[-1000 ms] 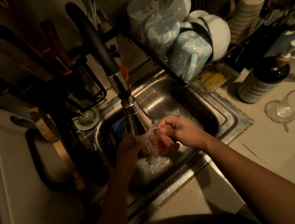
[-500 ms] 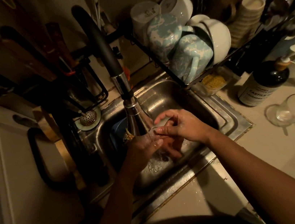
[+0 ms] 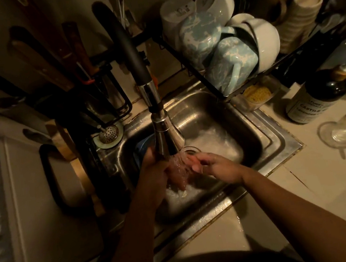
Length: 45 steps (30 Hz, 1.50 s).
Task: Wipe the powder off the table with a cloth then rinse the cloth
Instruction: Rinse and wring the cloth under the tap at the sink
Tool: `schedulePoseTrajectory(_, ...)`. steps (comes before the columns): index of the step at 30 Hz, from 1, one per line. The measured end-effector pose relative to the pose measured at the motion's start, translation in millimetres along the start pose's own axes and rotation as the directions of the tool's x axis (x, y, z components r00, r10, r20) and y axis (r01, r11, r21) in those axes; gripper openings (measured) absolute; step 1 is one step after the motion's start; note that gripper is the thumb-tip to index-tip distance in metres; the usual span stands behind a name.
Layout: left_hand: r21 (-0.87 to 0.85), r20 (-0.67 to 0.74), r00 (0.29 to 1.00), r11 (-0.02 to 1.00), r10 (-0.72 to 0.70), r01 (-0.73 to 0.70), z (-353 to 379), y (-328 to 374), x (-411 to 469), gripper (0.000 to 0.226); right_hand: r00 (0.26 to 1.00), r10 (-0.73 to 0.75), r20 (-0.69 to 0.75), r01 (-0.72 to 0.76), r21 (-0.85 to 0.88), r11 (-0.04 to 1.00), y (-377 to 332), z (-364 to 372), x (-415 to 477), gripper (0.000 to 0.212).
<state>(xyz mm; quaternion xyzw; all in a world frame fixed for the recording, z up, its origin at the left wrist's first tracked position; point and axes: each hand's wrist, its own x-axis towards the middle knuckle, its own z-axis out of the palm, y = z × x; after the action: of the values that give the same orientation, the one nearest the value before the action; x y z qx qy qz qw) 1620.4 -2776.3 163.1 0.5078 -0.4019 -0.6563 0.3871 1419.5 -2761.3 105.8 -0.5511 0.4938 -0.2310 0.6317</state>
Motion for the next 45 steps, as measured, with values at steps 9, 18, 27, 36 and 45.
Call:
schedulePoseTrajectory(9,0.220,0.011,0.999,0.975,0.031,-0.033,-21.9,-2.3,1.2,0.067,0.919,-0.020,-0.394,0.158,0.322,0.934,-18.6,-10.2,-0.1,0.024)
schedulePoseTrajectory(18,0.245,-0.136,0.988,0.969,0.070,-0.035,-29.0,-12.8,2.5,0.027,0.912,-0.192,-0.362,0.236,0.083,0.968,-36.7,-21.0,2.6,0.009)
schedulePoseTrajectory(27,0.083,-0.069,0.998,0.996,-0.014,0.020,-2.7,-24.8,-6.8,0.031,0.968,-0.129,-0.215,0.179,0.234,0.956,-49.0,2.2,1.5,0.017)
schedulePoseTrajectory(36,0.043,0.077,0.997,0.998,0.031,-0.035,-1.3,-31.0,-7.9,0.040,0.990,-0.138,0.037,0.129,0.184,0.975,-48.0,10.9,0.7,0.039)
schedulePoseTrajectory(45,0.018,-0.131,0.991,1.000,0.028,-0.026,4.3,-39.5,-7.8,0.029,0.980,-0.080,-0.183,0.118,0.207,0.971,-13.0,-5.2,10.6,0.018)
